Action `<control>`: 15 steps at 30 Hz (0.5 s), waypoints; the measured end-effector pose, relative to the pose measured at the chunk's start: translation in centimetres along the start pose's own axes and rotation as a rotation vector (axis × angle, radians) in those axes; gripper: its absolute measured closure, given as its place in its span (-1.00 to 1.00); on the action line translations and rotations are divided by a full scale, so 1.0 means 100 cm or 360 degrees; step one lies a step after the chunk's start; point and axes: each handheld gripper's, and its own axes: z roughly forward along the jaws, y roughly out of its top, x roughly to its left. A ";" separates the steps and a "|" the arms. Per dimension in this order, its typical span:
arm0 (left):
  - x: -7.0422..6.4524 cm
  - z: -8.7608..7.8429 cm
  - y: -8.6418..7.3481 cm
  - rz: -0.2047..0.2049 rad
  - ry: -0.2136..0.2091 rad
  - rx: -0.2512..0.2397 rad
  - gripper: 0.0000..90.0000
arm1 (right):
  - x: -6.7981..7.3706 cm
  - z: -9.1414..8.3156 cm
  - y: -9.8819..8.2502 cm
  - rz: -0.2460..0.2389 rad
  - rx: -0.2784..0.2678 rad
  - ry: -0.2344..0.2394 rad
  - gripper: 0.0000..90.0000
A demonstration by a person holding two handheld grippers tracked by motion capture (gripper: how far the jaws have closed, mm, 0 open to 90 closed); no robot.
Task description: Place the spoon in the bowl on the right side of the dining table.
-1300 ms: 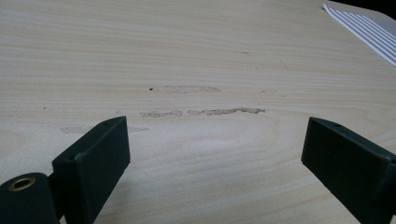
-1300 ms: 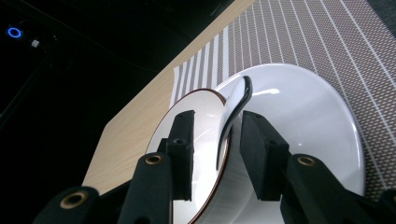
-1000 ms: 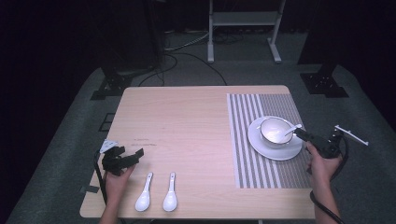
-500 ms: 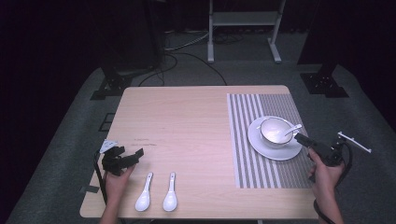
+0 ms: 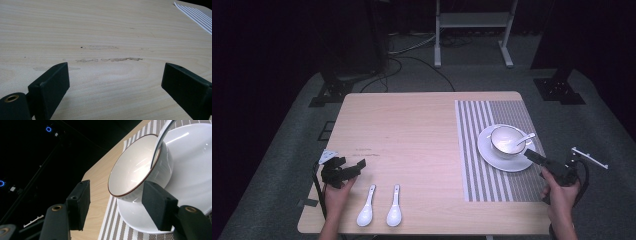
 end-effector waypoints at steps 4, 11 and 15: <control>0.000 0.000 0.000 -0.0009 0.0003 0.0001 -0.85 | 0.001 -0.002 -0.003 0.0017 -0.0002 0.0016 -0.20; 0.000 0.000 0.000 -0.0004 0.0004 0.0004 -0.85 | 0.005 -0.005 -0.011 0.0000 0.0005 0.0038 -0.24; 0.000 0.000 0.000 0.0001 0.0004 0.0002 -0.85 | 0.006 -0.007 -0.015 -0.0003 0.0005 0.0040 -0.25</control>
